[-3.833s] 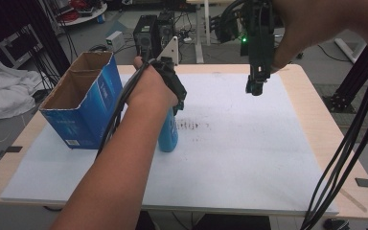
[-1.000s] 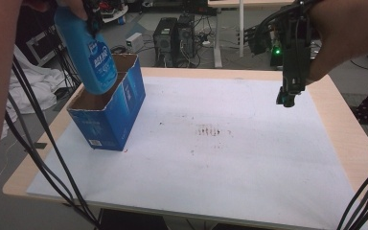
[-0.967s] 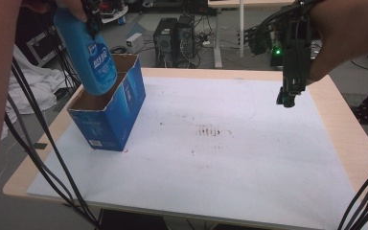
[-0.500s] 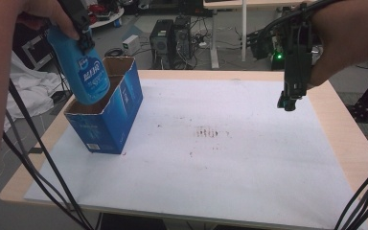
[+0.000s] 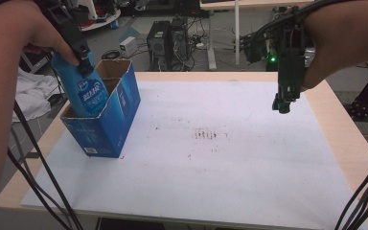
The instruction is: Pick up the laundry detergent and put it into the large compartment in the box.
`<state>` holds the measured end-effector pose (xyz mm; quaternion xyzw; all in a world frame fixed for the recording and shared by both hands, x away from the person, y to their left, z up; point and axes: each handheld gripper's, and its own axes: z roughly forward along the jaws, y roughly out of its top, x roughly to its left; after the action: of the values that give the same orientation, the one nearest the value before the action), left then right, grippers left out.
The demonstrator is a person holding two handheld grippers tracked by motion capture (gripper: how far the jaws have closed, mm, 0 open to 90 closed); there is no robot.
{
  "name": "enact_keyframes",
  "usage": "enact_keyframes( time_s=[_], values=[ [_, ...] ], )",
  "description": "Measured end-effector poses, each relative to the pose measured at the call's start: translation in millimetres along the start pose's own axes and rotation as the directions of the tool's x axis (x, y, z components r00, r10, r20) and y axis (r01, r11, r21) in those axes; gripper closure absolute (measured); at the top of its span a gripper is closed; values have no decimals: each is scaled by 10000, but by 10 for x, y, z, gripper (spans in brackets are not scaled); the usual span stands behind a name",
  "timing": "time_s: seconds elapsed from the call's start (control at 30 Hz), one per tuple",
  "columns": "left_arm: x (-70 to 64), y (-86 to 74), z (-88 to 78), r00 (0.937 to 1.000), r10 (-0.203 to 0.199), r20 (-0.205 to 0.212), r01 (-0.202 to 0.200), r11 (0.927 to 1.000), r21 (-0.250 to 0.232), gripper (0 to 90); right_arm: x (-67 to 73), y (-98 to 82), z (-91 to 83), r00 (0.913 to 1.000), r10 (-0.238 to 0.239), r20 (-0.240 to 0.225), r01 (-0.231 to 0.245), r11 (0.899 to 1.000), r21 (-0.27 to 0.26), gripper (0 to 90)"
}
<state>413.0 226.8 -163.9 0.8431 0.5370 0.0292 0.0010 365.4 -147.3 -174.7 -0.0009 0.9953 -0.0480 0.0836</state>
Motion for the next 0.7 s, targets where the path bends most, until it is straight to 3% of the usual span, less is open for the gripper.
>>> enact_keyframes(
  time_s=[0.13, 0.23, 0.4, 0.53, 0.57, 0.7],
  values=[
    [3, 12, 127, 9996, 284, 67, -285, 9995, 137, 378, 7, 5, 7, 10000, 91, 4, -91, 10000, 5, 27],
    [-14, 32, 257, 9953, 961, -74, -958, 9951, 256, 378, 18, 4, 10, 10000, 91, -12, -91, 10000, 22, 27],
    [-35, 58, 413, 9892, 1461, -145, -1458, 9891, 188, 378, 30, 4, 24, 10000, 9, -13, -9, 10000, 4, 27],
    [-34, 74, 558, 9754, 2183, -321, -2175, 9757, 260, 378, 51, 26, 24, 10000, -40, 28, 40, 10000, -12, 27],
    [-34, 74, 558, 9754, 2183, -321, -2175, 9757, 260, 378, 51, 26, 24, 10000, -40, 28, 40, 10000, -12, 27],
    [-8, 61, 743, 9547, 2969, -196, -2954, 9536, 575, 378, 67, 36, 41, 10000, -43, -14, 43, 9999, 93, 27]
  ],
)
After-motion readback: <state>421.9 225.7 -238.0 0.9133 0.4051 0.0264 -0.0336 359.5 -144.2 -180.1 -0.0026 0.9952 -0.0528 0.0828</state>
